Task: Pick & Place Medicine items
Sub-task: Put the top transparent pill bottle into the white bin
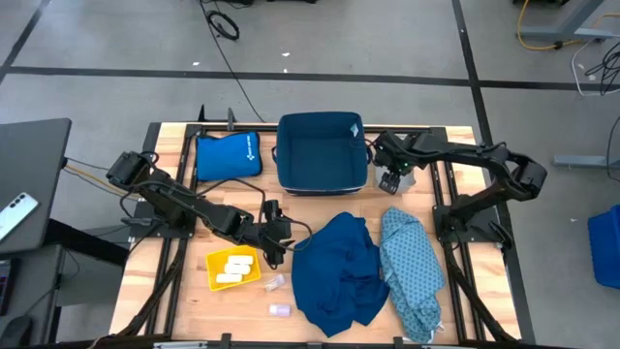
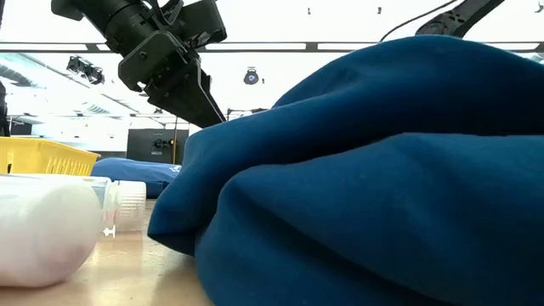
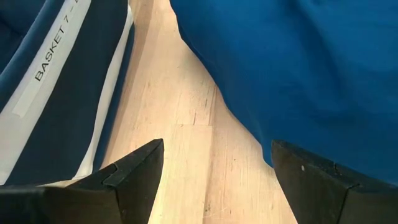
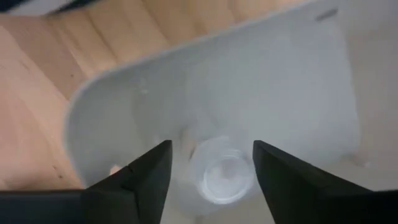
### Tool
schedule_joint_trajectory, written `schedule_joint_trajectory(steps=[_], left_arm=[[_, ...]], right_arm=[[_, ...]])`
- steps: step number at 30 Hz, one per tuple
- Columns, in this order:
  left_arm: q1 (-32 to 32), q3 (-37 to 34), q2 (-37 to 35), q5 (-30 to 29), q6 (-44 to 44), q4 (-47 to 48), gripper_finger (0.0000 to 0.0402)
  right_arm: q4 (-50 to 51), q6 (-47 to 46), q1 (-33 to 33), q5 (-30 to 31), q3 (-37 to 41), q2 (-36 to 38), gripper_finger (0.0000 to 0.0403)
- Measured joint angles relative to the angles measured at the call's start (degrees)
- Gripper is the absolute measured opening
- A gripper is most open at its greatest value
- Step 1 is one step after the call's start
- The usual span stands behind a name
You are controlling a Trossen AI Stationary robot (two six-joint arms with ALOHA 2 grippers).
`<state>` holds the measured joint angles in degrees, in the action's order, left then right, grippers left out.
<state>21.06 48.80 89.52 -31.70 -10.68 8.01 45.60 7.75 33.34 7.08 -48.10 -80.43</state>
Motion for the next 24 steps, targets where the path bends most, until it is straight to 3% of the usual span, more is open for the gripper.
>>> schedule_joint_trajectory(steps=[13,24], left_arm=[[0.6,0.0,0.0,-2.6,0.9,0.0,0.0298],[3.5,0.0,0.0,-3.3,0.5,1.6,0.0298]], right_arm=[[-0.9,0.0,-4.1,7.4,-8.0,10.8,0.0205],[-27.6,2.0,-20.9,1.2,-4.9,21.0,0.0205]])
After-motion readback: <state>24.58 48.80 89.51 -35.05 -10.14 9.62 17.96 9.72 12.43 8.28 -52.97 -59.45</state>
